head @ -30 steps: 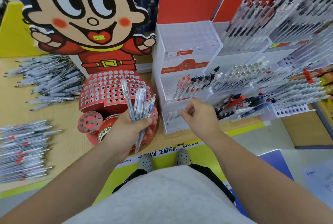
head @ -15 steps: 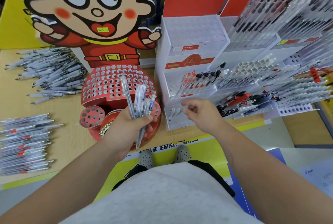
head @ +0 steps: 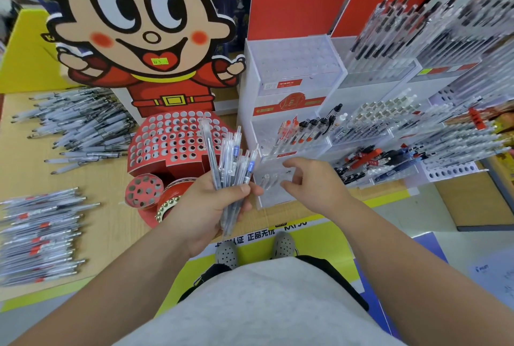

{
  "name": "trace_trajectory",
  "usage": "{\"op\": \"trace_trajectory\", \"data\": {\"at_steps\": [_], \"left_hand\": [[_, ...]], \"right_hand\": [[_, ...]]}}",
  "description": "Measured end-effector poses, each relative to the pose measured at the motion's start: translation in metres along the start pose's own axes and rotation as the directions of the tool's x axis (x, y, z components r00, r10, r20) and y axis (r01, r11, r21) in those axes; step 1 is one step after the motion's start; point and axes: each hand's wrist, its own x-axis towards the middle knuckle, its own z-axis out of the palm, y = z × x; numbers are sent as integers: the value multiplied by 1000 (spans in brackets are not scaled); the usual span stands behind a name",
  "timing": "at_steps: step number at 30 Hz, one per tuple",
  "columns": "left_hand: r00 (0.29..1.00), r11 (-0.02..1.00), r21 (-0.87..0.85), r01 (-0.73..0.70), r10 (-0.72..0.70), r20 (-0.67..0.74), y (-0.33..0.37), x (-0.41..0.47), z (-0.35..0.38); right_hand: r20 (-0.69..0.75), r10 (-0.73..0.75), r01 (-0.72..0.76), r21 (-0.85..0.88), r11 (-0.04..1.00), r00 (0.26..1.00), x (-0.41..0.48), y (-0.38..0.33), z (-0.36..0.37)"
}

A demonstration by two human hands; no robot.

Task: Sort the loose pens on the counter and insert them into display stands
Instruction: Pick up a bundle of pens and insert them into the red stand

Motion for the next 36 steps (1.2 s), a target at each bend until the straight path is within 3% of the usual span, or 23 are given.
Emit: {"op": "trace_trajectory", "data": {"at_steps": [2,5,6,8,12,19,23,27,31,36], "left_hand": [[999,1000,0,-11,11,44,1,-1,0],[992,1000,-17,6,-3,128,2,0,3],[989,1000,-16,20,-17,148,2,0,5],[985,999,-9,38,-36,172,3,1,9],[982,999,43,23,-31,186,5,3,11],[994,996,93,15,-5,-107,4,12,8],[989,996,85,16,-3,-151,0,11,-1],[988,996,83,29,-15,-156,-4,11,-2],[985,997,69,31,-19,-170,-5,11,0],[981,998,38,44,-36,-192,-5,10,0]], "right_hand": [[-45,57,-44,250,967,997,-9,-12,-12],[155,61,-158,759,631,986,-20,-38,-31],[198,16,-174,816,551,980,-22,-43,-35],[213,-57,-154,844,515,975,-22,-48,-39],[155,-42,-108,833,542,987,-24,-51,-43],[38,177,-131,824,552,983,-26,-27,-62],[-80,282,-125,759,639,956,-27,-7,-66],[-233,185,-95,350,932,955,-23,6,-53],[-266,80,-31,186,982,961,-16,10,-30],[-258,29,2,119,993,966,-9,15,-12]]}}
